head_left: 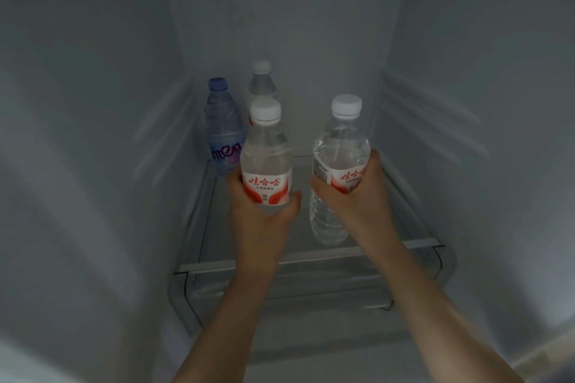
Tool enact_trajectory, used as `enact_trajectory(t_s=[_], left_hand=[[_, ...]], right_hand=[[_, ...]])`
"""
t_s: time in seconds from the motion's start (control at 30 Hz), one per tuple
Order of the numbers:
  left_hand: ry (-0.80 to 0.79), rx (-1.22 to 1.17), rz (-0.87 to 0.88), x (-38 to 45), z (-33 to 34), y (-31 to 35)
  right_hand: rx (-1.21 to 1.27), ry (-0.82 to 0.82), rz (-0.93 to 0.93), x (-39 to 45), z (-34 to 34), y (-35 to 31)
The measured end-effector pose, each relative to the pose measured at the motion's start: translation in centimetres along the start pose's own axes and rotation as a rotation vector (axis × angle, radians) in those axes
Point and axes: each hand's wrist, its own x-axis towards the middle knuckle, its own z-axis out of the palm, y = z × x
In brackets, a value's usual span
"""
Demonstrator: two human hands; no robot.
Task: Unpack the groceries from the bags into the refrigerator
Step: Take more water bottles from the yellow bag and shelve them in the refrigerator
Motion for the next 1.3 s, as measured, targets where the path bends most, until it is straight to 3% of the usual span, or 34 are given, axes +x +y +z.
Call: enact_trajectory(t_s=[0.17,0.33,0.7,1.3], left_hand=[[-0.175,0.132,0.017,-0.7,-2.0,-0.9],[-0.244,0.215,-0.003,-2.0,-3.2,-1.6],[-0.253,0.264,0.024,1.8,3.3,-3.7],[-0.17,0.497,0.019,7.4,10.2,-6.1]], right_hand=[[-0.022,-0.079,0.034,-1.9,-0.6,1.3],[-0.097,-0.104,0.025,-3.1,-0.9,2.6],[-0.081,0.082,0.036,2.0,0.2,5.2],[-0.149,0.115,0.02,10.8,2.3,8.6]])
